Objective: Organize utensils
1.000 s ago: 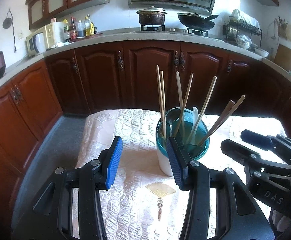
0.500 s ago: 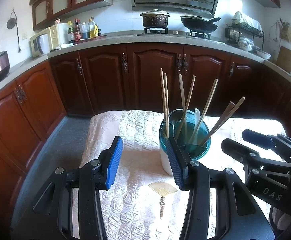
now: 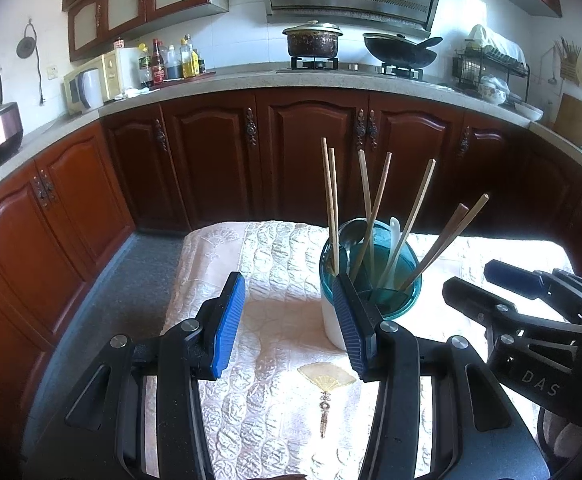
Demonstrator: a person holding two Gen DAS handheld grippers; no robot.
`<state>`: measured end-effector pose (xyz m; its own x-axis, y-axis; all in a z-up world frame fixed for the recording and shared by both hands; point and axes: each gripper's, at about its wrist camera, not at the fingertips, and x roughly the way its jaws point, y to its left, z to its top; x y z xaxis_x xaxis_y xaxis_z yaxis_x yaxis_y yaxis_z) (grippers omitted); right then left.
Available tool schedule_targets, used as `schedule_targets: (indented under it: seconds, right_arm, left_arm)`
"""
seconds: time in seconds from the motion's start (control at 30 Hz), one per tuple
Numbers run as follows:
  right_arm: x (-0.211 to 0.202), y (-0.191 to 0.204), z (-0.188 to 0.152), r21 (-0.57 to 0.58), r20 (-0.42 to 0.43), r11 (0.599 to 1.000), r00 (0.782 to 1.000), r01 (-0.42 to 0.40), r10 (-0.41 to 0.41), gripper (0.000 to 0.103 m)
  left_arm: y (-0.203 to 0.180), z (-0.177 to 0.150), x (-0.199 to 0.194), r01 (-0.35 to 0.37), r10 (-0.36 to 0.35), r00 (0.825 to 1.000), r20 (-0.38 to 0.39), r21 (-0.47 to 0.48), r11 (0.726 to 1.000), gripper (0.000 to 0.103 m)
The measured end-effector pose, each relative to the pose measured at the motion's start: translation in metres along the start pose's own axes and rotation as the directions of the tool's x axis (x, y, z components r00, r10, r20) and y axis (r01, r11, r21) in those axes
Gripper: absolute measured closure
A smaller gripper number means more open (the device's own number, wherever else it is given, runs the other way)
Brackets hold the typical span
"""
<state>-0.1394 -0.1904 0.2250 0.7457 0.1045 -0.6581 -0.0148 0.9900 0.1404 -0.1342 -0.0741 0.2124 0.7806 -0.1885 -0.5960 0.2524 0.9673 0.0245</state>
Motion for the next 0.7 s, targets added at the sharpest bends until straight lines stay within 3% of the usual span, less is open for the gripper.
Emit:
schedule_targets:
  seconds: [0.7]
  right_arm:
    - [0.003,0.0001,-0.0006,0.002,-0.008,1.0,1.0,0.0,0.0,0.05]
  left_arm:
    - [-0.0043,-0.0005,0.0011,-0.01,0.01,1.0,-0.005,0.006,1.0,0.058]
